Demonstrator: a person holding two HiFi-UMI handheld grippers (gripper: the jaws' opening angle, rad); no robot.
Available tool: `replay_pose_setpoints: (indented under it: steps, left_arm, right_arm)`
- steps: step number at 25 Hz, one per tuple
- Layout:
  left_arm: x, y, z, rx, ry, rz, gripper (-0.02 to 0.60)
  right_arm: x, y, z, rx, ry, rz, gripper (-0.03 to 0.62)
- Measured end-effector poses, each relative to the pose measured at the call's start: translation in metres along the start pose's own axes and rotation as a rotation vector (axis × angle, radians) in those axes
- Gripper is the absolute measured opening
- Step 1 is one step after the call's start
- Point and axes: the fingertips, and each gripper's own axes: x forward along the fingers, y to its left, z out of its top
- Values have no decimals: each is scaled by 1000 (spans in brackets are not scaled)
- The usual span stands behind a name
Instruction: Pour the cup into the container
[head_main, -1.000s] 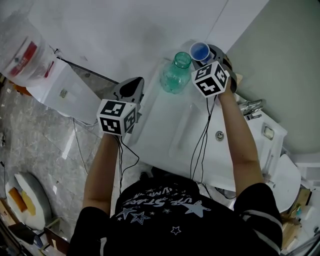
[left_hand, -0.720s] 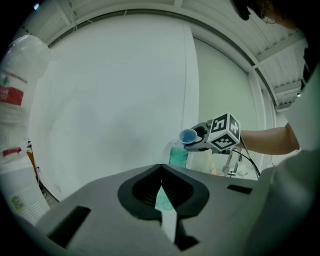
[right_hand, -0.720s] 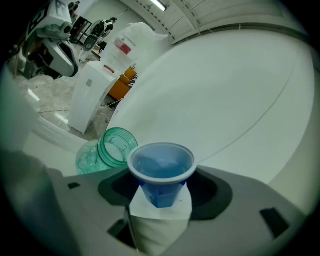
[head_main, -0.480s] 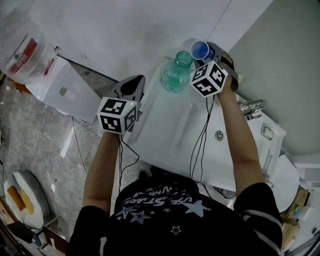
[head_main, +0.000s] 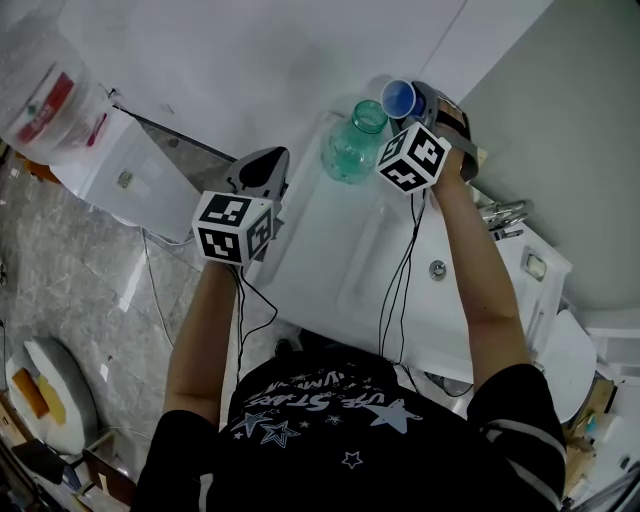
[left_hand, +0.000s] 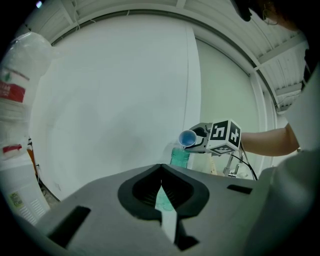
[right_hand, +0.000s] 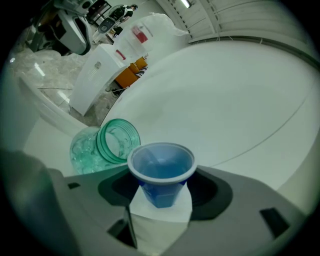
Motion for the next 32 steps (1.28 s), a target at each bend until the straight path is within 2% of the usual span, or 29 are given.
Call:
replay_pose_setpoints:
  steps: [11,24,27,32]
  left_arm:
    - [-1,-1,-1,-12,-3,-4,12]
    - [-2,-1,0,-18,-8,-8,11]
    - [-4,-1,-1,-22,-6,-8,11]
    - [-6,1,0,-22,-8,-1,11]
  right_arm:
    - [1,0,2,-110,14,-40,295]
    - [-1,-4,6,-164,9,-71,295]
    - [-2,-5,6,-142,2,-61,293]
    - [-3,-1,4,-47,0,-16,293]
